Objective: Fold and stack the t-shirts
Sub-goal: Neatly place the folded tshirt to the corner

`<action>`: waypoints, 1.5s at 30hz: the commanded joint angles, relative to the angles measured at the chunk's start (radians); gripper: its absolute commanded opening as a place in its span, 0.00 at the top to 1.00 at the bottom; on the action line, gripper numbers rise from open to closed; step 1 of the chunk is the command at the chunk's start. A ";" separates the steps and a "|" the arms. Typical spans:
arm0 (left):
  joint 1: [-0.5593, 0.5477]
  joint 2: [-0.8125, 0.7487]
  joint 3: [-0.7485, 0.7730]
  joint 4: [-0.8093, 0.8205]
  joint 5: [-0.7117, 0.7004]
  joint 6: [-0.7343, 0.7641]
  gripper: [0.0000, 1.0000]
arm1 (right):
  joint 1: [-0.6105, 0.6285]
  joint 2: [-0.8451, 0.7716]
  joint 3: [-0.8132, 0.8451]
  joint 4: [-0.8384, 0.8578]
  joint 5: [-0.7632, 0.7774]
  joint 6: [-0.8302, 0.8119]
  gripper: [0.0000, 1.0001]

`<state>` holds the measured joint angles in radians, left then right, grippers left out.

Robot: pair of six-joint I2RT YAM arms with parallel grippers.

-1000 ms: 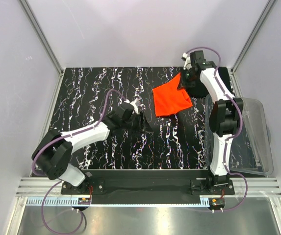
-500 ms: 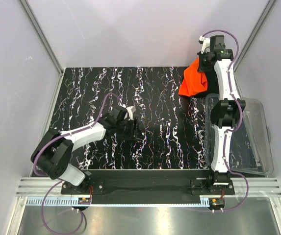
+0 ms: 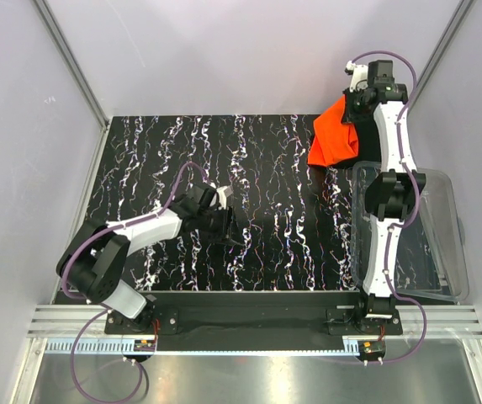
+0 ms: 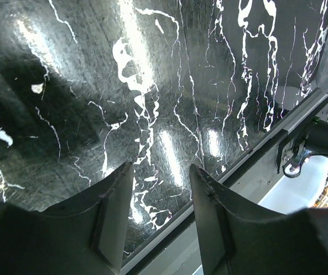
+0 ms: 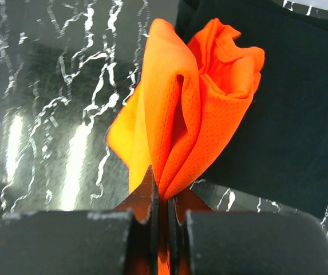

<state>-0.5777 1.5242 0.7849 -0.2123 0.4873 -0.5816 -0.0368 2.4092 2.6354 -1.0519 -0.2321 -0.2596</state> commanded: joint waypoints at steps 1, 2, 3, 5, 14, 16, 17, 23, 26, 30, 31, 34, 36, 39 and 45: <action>0.006 0.011 0.040 0.021 0.045 0.020 0.52 | -0.002 -0.148 0.002 -0.008 -0.052 -0.032 1.00; 0.004 0.013 0.039 0.022 0.048 0.022 0.52 | -0.002 -0.163 -0.002 -0.011 -0.056 -0.038 1.00; 0.006 0.011 0.037 0.022 0.050 0.022 0.52 | -0.005 -0.170 -0.008 -0.011 -0.062 -0.036 1.00; 0.004 0.011 0.036 0.022 0.056 0.026 0.52 | -0.008 -0.174 -0.006 -0.019 -0.081 -0.036 1.00; 0.016 0.022 0.034 0.022 0.077 0.031 0.52 | -0.012 -0.167 0.009 -0.034 -0.082 -0.066 1.00; 0.018 0.028 0.031 0.022 0.080 0.032 0.52 | -0.014 -0.156 0.015 -0.037 -0.090 -0.076 1.00; 0.018 0.034 0.033 0.021 0.086 0.034 0.52 | -0.017 -0.153 0.018 -0.037 -0.092 -0.082 1.00; 0.022 0.054 0.042 0.025 0.094 0.031 0.52 | -0.028 -0.113 0.052 -0.045 -0.087 -0.127 1.00; 0.021 0.067 0.048 0.024 0.097 0.031 0.52 | -0.040 -0.084 0.081 -0.039 -0.092 -0.133 1.00; 0.022 0.080 0.051 0.025 0.103 0.026 0.52 | -0.049 -0.052 0.100 -0.027 -0.102 -0.132 1.00; 0.022 0.088 0.054 0.025 0.106 0.026 0.52 | -0.052 -0.039 0.103 -0.020 -0.101 -0.133 1.00; 0.022 0.099 0.062 0.024 0.111 0.023 0.52 | -0.058 -0.022 0.112 -0.011 -0.101 -0.135 1.00; 0.024 0.105 0.065 0.025 0.111 0.020 0.52 | -0.066 -0.010 0.120 -0.004 -0.093 -0.135 1.00; 0.022 0.123 0.071 0.025 0.117 0.023 0.52 | -0.075 0.002 0.133 0.009 -0.095 -0.129 1.00; 0.022 0.159 0.094 0.024 0.125 0.019 0.52 | -0.092 0.027 0.138 0.044 -0.087 -0.129 1.00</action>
<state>-0.5606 1.6722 0.8345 -0.2119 0.5797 -0.5690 -0.1162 2.4344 2.7171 -1.0748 -0.3080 -0.3710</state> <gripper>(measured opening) 0.481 0.045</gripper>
